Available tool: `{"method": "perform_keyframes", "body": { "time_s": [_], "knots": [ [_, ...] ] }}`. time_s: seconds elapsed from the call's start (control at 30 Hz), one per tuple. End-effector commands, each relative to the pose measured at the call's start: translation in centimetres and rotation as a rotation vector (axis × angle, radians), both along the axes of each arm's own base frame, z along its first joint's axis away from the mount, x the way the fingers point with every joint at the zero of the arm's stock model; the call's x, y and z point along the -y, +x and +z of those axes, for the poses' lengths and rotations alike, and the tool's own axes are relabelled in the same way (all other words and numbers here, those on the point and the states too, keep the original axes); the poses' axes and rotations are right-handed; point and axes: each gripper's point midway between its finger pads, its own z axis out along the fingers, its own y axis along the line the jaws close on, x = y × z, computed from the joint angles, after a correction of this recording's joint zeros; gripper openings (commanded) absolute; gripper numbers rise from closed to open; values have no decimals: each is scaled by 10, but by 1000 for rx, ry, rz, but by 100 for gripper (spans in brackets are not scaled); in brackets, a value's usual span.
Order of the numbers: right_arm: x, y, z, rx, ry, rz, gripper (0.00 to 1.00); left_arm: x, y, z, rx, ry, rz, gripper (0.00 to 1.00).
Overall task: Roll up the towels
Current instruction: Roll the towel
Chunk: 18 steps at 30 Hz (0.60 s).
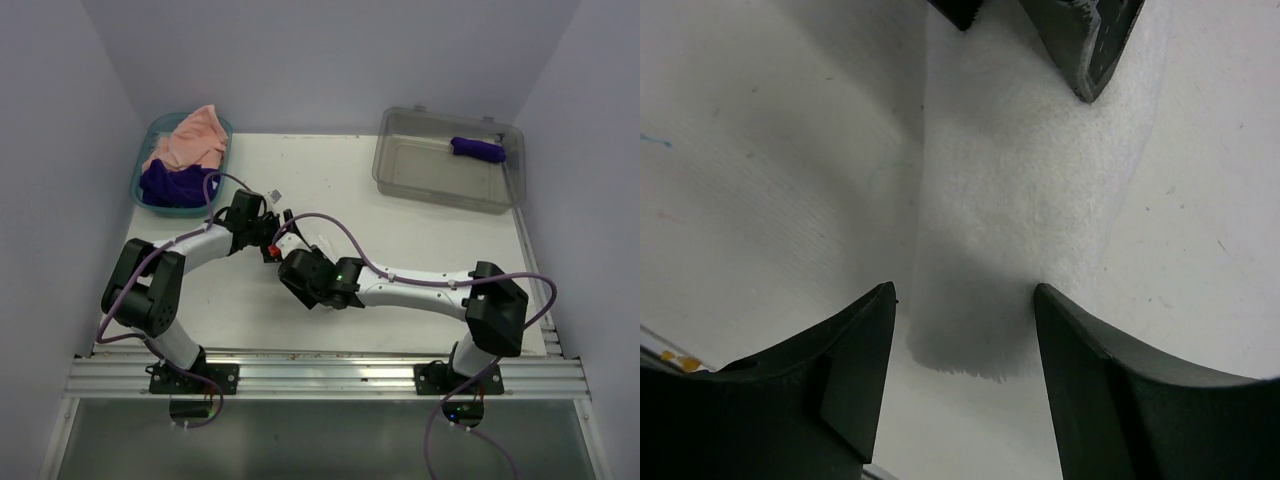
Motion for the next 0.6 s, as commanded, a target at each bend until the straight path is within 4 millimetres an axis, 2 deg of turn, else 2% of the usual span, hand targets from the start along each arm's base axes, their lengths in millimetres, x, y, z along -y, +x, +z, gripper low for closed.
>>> {"method": "perform_keyframes", "body": {
  "time_s": [0.0, 0.23, 0.3, 0.47, 0.57],
  "knots": [
    [-3, 24, 10, 113, -43, -17, 62, -5, -4, -11, -22, 48, -12, 74],
    [4, 30, -23, 132, -138, -6, 75, -4, -3, -9, -23, 48, -15, 74],
    [8, 32, -32, 127, -151, -14, 76, -4, -3, -10, -25, 50, -19, 74],
    [19, 45, -47, 180, -206, -68, 73, -4, -2, -8, -21, 54, -26, 74],
    [29, 58, -44, 265, -249, -128, 63, -4, -1, -6, -17, 57, -32, 74]
  ]
}}
